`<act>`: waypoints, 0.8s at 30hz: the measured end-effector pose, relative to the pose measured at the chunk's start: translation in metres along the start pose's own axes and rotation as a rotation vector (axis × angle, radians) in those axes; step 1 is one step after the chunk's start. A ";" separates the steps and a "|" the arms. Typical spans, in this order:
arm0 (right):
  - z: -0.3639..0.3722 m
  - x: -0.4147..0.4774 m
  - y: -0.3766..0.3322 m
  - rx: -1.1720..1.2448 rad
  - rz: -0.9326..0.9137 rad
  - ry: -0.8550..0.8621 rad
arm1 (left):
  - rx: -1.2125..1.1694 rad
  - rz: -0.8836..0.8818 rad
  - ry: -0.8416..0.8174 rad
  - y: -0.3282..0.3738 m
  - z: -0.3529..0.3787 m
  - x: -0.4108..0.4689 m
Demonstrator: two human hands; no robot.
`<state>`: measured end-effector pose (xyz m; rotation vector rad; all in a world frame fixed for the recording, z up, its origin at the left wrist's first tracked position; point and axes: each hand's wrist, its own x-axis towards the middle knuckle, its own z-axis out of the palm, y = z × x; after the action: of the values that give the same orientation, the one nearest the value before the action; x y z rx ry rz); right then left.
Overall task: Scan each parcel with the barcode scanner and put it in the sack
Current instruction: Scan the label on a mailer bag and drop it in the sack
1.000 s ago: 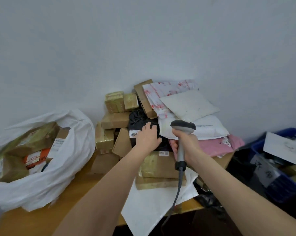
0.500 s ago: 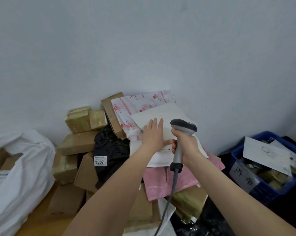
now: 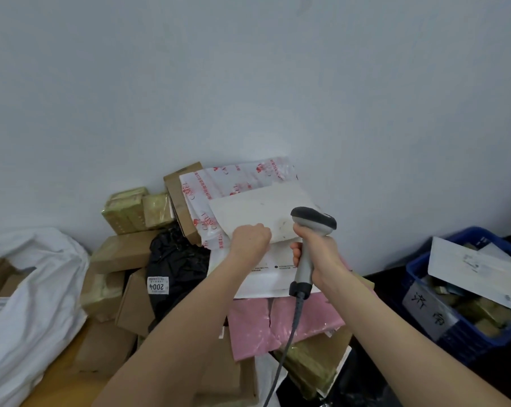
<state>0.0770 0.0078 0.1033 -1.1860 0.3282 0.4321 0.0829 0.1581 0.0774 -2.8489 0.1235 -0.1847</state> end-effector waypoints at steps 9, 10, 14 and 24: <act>0.005 -0.026 -0.004 0.083 -0.029 -0.003 | -0.314 -0.376 0.440 -0.083 -0.058 -0.029; 0.008 -0.029 -0.003 0.093 -0.030 -0.007 | -0.387 -0.431 0.493 -0.094 -0.068 -0.034; 0.023 -0.042 0.001 0.115 -0.053 -0.053 | -0.876 -0.679 0.536 -0.139 -0.092 -0.057; 0.073 -0.058 0.029 -0.034 -0.147 -0.110 | -1.936 -0.768 0.146 -0.170 -0.056 -0.163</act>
<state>0.0144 0.0767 0.1320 -1.2060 0.1374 0.3742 -0.0743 0.3218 0.1601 -4.4554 -1.6727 -0.7369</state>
